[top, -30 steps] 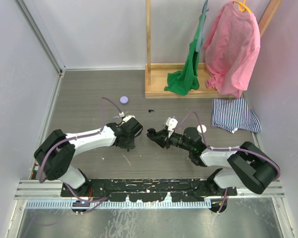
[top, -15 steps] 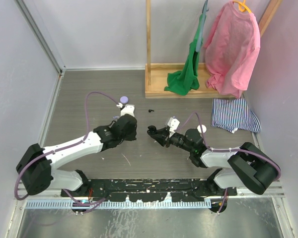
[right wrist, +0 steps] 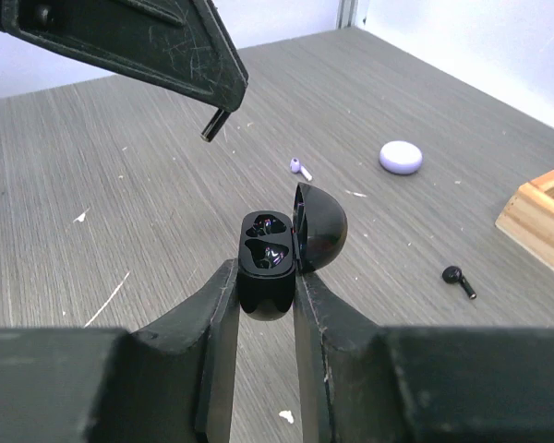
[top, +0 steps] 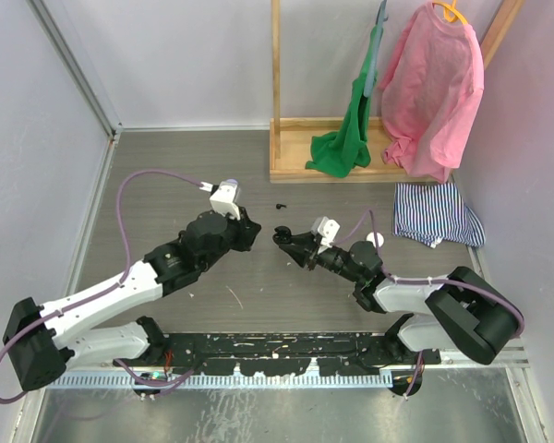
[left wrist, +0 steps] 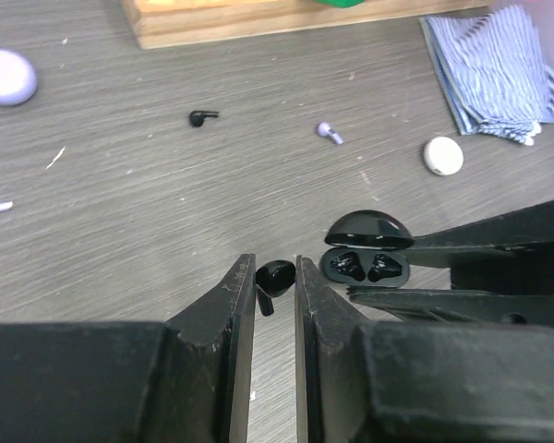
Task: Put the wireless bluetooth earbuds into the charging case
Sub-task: Place the earbud in the charging case.
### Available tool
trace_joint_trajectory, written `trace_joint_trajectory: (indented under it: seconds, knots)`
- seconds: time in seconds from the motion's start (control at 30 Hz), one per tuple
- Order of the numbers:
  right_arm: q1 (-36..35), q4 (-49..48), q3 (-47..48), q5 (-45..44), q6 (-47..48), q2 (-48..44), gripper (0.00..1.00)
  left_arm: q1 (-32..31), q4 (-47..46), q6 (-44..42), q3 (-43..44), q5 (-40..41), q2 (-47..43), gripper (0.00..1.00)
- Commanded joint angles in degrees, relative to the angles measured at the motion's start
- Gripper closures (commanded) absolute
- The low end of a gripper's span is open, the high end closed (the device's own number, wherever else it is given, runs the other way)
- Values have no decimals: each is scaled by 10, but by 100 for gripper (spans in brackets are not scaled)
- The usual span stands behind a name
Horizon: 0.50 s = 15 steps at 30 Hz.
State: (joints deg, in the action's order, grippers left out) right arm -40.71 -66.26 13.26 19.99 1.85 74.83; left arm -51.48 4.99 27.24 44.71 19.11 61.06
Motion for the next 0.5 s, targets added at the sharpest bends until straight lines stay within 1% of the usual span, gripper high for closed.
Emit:
trace_joint_trajectory:
  seconds: [0.0, 0.2, 0.47]
  knots:
    - [-3, -69, 1, -9, 3, -22, 94, -7, -92, -22, -8, -37, -25, 94]
    - [-4, -78, 2, -5, -3, -40, 94, -15, -164, -33, -27, -74, -38, 94]
    - [-5, -96, -2, 3, -24, -58, 94, -26, -258, -57, -47, -129, -25, 94]
